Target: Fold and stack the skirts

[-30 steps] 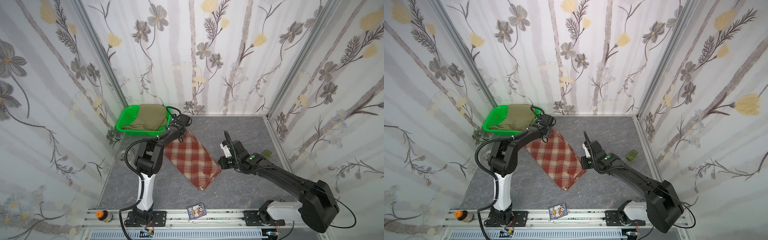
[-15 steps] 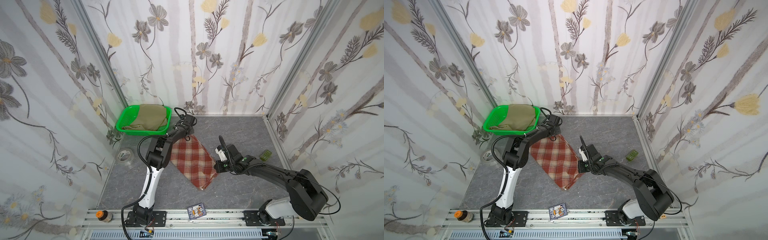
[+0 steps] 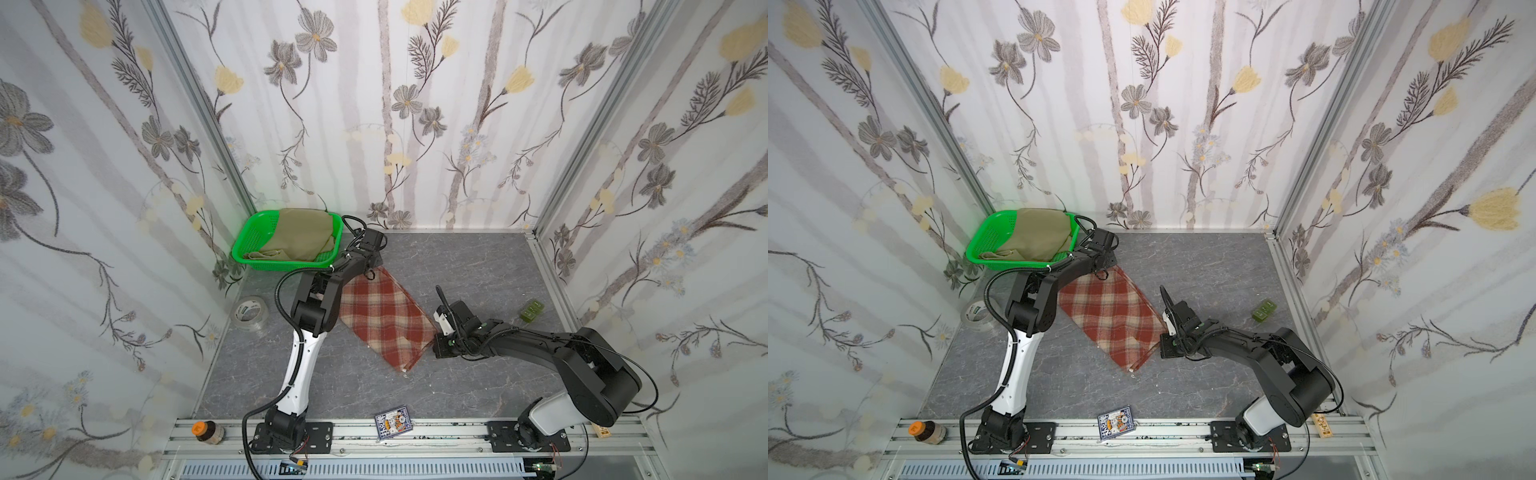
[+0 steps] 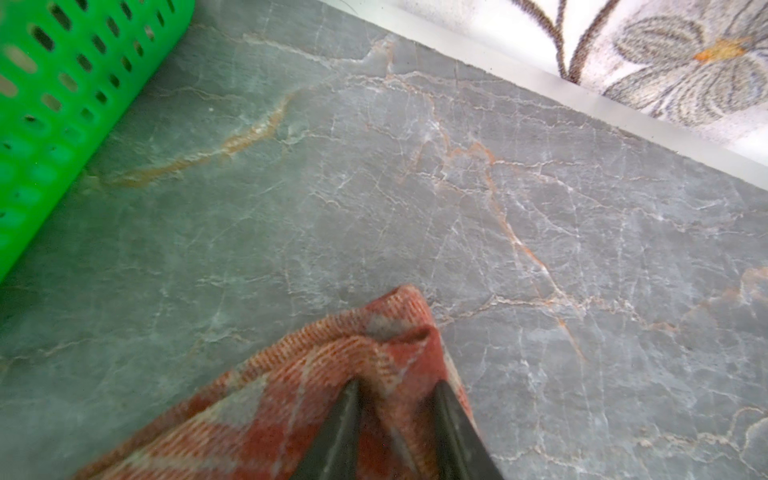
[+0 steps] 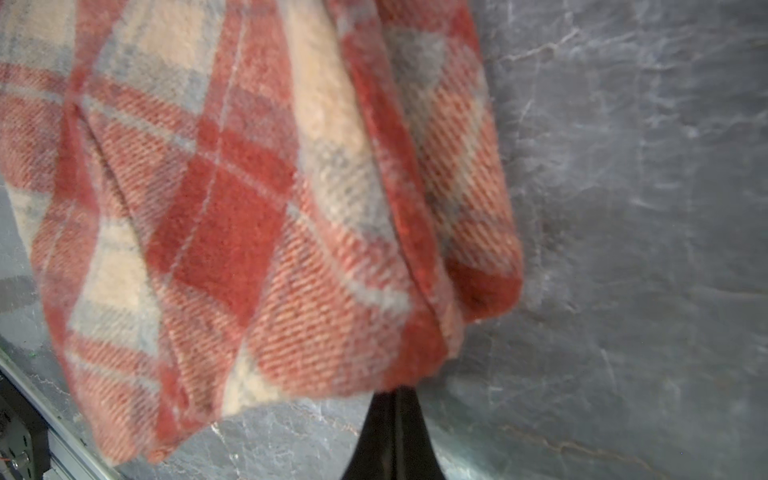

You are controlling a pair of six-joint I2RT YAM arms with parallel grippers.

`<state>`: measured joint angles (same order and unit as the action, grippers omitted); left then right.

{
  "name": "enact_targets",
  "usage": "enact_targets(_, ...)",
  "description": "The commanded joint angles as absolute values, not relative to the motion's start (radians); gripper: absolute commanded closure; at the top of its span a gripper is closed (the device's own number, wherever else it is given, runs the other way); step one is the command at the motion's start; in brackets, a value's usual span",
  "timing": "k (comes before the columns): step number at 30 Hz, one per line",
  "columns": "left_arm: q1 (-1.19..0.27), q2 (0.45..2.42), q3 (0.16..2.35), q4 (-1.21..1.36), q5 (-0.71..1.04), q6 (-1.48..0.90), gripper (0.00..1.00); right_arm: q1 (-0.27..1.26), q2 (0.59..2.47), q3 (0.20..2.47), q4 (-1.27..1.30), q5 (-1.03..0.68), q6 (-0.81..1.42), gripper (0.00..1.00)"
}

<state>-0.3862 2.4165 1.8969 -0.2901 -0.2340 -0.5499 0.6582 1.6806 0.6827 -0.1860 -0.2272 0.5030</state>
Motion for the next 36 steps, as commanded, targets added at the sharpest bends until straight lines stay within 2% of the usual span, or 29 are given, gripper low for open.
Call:
enact_targets(1, -0.385, 2.365, 1.874, -0.305, -0.234, -0.552, 0.55, 0.657, 1.652, 0.710, -0.218, -0.208, 0.484, 1.00)
enact_targets(5, -0.385, 2.261, 1.827, -0.299, -0.233, -0.550, 0.42, 0.673, 1.603, 0.795, -0.297, -0.201, 0.468, 1.00)
enact_targets(8, -0.382, 2.177, 1.772, -0.299, -0.235, -0.536, 0.39, 0.685, 1.555, 0.826, -0.302, -0.226, 0.470, 1.00)
enact_targets(12, -0.355, 2.076, 1.631, -0.298, -0.211, -0.550, 0.39, 0.681, 1.575, 0.861, -0.269, -0.240, 0.480, 1.00)
enact_targets(19, -0.303, 1.957, 1.367, -0.260, -0.216, -0.564, 0.46, 0.654, 1.705, 0.872, -0.124, -0.287, 0.508, 1.00)
enact_targets(23, -0.298, 1.933, 1.309, -0.245, -0.228, -0.561, 0.48, 0.628, 1.783, 0.890, -0.093, -0.312, 0.535, 1.00)
enact_targets(36, -0.295, 1.922, 1.154, -0.211, -0.225, -0.555, 0.50, 0.565, 1.854, 0.852, -0.107, -0.258, 0.550, 1.00)
